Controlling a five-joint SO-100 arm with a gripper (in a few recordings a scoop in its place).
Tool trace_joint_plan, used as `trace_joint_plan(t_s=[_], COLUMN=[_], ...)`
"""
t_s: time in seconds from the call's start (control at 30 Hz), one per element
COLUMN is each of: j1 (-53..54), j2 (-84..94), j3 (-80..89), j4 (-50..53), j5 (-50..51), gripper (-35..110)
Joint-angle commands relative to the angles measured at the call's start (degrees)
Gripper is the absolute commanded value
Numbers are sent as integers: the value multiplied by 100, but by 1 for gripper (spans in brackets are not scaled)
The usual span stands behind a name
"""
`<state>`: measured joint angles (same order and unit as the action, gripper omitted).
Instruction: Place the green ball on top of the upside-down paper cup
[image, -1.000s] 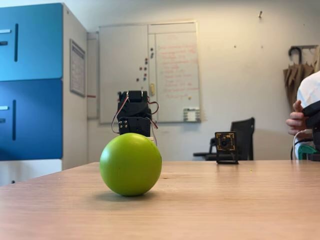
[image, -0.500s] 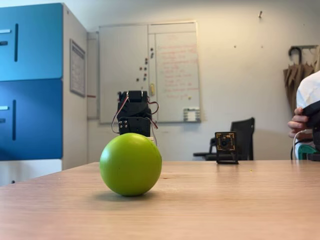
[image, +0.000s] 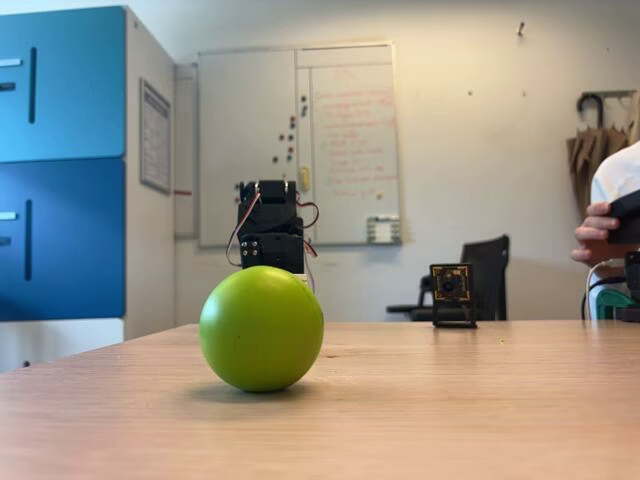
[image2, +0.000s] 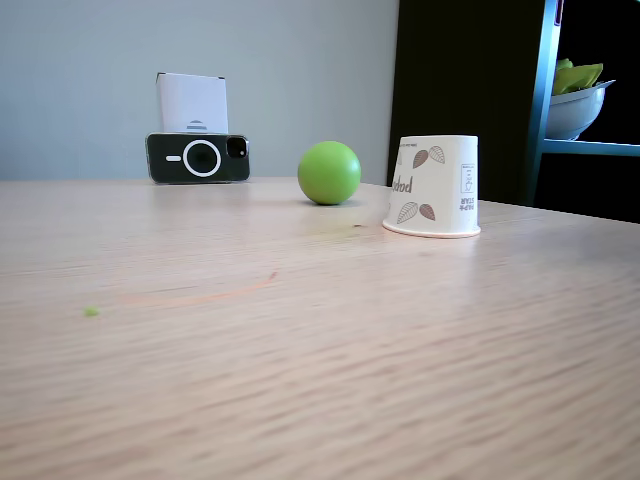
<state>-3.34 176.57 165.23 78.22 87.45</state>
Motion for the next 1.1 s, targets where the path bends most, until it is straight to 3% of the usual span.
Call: trace_joint_plan(t_s=[0.0, 0.67, 1.07], j1=[-53, -211, -562], j2=[-686, -5282, -8244], j3=[-870, -6706, -9202], j4=[-114, 703, 422], j5=[9, 44, 53], gripper=[8, 13, 29])
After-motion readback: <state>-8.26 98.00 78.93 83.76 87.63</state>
